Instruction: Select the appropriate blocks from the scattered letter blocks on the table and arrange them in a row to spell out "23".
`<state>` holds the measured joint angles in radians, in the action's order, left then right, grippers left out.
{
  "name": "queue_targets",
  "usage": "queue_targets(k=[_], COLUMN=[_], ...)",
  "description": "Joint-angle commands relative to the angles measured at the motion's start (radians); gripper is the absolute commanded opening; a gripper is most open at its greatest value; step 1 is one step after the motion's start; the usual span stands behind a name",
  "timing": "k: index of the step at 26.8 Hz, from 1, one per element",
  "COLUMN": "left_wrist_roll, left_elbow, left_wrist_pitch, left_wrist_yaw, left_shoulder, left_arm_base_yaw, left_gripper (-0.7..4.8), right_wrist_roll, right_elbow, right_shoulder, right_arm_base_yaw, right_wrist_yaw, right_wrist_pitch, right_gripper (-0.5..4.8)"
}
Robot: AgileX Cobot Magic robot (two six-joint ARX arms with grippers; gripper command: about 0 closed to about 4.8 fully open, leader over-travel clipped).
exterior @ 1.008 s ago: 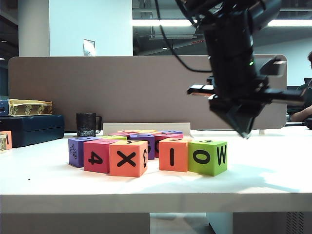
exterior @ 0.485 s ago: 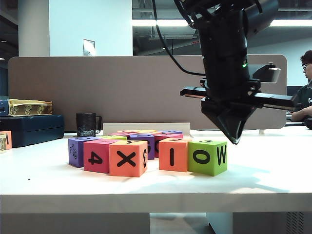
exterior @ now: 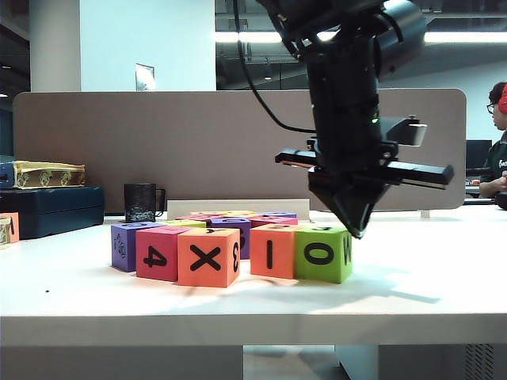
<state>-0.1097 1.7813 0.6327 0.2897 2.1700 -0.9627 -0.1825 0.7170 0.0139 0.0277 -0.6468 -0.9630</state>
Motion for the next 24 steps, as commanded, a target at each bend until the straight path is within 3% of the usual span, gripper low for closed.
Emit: queue_targets(k=[1,7,13,24], left_wrist_roll=[-0.007,-0.014,0.073,0.071], left_elbow=[0.003,0.005,0.010,0.009], left_wrist_pitch=[-0.002,-0.032,-0.103,0.326], left_wrist_yaw=[0.025,0.023,0.021,0.015], left_shoulder=[-0.004,-0.005,-0.083,-0.244], left_arm_base_yaw=[0.011,0.016,0.011,0.102], left_gripper=[-0.06,-0.06,-0.06,-0.06], right_wrist_roll=[0.003,0.003,0.003,0.003], right_elbow=[0.003,0.003,0.003,0.002], right_shoulder=[-0.011,-0.011,-0.010,-0.010], right_arm_base_yaw=[0.001,0.001,0.001,0.001], right_wrist_yaw=[0.002,0.003,0.046,0.046], right_wrist_pitch=[0.010,0.010,0.010,0.009], right_gripper=[-0.01,-0.01,-0.01,-0.01])
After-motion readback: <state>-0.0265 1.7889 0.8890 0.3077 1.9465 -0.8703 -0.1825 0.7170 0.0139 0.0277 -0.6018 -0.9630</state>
